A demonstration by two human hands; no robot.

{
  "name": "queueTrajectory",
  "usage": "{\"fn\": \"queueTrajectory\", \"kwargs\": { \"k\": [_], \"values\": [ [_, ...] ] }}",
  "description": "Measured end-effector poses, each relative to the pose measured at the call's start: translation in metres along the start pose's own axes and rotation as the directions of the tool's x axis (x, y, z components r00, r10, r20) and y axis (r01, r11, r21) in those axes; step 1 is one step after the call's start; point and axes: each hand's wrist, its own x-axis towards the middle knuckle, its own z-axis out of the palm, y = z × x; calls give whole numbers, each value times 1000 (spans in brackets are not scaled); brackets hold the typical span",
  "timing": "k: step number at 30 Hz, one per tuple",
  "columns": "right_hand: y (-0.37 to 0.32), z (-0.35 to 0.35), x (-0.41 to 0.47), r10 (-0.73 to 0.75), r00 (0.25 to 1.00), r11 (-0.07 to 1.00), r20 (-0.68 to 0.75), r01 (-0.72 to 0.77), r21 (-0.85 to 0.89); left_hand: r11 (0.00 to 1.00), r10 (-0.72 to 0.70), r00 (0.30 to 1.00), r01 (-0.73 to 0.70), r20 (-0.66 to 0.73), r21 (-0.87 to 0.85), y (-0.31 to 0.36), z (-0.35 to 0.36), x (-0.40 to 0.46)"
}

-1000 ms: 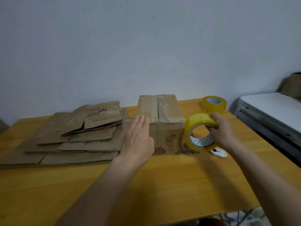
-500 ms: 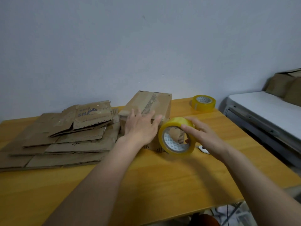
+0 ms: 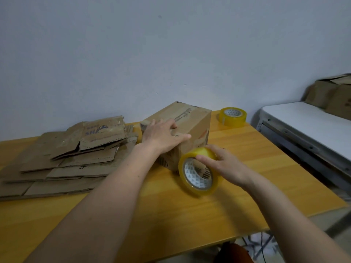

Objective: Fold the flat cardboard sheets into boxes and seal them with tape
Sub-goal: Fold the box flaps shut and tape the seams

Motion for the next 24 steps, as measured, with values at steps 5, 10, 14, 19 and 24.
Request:
{"fn": "queueTrajectory", "kwargs": {
  "k": [5,10,14,19,24],
  "values": [
    [11,-12,-7,44,991,997,129,-52,61,998,43,998,-42,-44,37,-6,2,2],
    [61,-34,13,224,934,965,-278,-253,-74,997,32,999,-29,-44,67,-10,10,-3],
    [101,-33,27,378,845,704,-378,-527,-476,996,9,995,-1,-95,84,-6,13,-5],
    [110,-23,32,411,832,751,-373,-541,-378,997,13,996,-6,-89,76,-7,14,-7],
    [87,-25,25,213,897,949,-387,-285,-138,996,92,995,-92,-31,14,-12,6,-1]
  ]
}}
